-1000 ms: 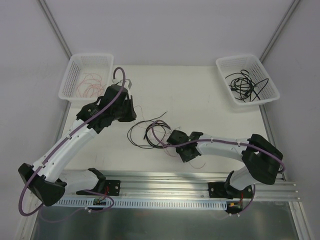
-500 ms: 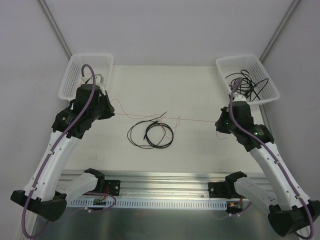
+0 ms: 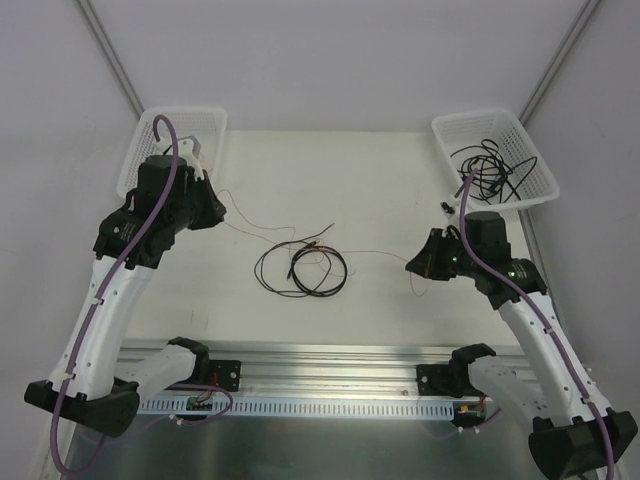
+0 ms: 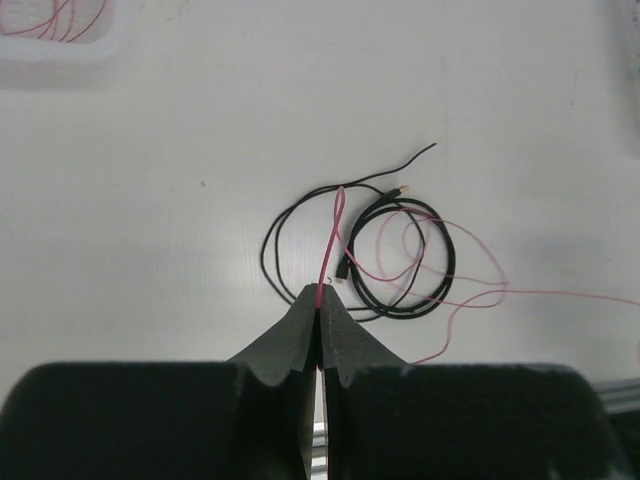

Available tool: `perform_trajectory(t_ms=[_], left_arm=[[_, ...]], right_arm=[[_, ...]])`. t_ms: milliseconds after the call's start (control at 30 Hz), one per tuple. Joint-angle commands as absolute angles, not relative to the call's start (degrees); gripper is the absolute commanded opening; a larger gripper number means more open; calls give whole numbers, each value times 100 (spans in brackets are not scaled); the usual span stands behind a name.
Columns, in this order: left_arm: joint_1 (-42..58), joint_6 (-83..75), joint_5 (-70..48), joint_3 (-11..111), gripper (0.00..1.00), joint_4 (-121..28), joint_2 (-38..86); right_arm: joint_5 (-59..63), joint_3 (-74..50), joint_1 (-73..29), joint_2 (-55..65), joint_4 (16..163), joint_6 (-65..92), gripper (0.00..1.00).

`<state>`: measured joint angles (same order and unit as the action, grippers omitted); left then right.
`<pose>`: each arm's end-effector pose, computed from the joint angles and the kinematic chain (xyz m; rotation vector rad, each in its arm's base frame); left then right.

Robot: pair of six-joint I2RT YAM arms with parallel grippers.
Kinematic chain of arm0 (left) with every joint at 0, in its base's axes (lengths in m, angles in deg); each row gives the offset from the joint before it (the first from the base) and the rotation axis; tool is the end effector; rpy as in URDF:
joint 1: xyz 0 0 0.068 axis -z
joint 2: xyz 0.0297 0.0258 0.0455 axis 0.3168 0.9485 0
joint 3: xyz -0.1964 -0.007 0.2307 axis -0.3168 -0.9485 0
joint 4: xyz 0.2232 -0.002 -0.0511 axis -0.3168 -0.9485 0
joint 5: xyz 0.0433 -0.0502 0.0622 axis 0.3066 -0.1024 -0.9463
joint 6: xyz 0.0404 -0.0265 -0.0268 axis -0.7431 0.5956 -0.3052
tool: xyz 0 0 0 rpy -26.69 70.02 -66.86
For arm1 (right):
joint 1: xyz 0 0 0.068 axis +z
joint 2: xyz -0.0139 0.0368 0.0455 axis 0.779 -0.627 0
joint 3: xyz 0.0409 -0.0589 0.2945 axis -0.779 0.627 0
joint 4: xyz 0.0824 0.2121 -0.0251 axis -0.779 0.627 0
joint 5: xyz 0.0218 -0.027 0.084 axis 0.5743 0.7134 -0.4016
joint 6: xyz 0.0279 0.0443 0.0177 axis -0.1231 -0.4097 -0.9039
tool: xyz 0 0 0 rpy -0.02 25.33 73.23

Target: Untangle the cables

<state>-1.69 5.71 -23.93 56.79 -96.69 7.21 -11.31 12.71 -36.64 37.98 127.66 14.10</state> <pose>0.1360 -0.0378 0.4412 -0.1347 2.0737 -0.3260 0.1108 0.0423 0.3388 -0.3671 2.1864 0.5946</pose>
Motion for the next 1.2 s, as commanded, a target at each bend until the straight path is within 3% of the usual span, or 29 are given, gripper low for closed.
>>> perform_trajectory(t_ms=[0, 133, 267, 333, 367, 467, 567, 767, 933, 1167], left_arm=[[-194, 443, -1494, 6319, 0, -9325, 948], [-203, 391, -1028, 7225, 0, -9245, 1370], [-203, 346, -642, 8332, 0, -9201, 1957], [-203, 338, -571, 9079, 0, -9192, 2274], [-194, 329, -562, 9551, 0, -9175, 2380], [-194, 215, -728, 10335, 0, -9149, 2741], [-203, 13, -1097, 10880, 0, -9043, 3040], [-387, -286, -1642, 11559, 0, -8525, 3471], [-660, -882, -2792, 11314, 0, -7342, 3453], [-1405, -1148, -2987, 11630, 1, -6321, 3954]], right_arm=[[-1667, 1412, -3246, 3765, 12184, 1239, 1], [-1359, 1509, -2675, 3475, 11991, 1116, 4], [-1148, 1658, -2331, 3212, 11596, 888, 15], [-1051, 1633, -2120, 3141, 11559, 870, 34], [-1007, 1598, -2041, 3080, 11577, 904, 51], [-831, 1553, -1830, 3114, 11647, 957, 69], [-691, 1571, -1777, 3210, 11752, 1063, 77], [-383, 1606, -1768, 3509, 12156, 1309, 81], [-339, 1694, -1759, 3659, 12254, 1335, 82], [-391, 1659, -1768, 3536, 12245, 1301, 82]])
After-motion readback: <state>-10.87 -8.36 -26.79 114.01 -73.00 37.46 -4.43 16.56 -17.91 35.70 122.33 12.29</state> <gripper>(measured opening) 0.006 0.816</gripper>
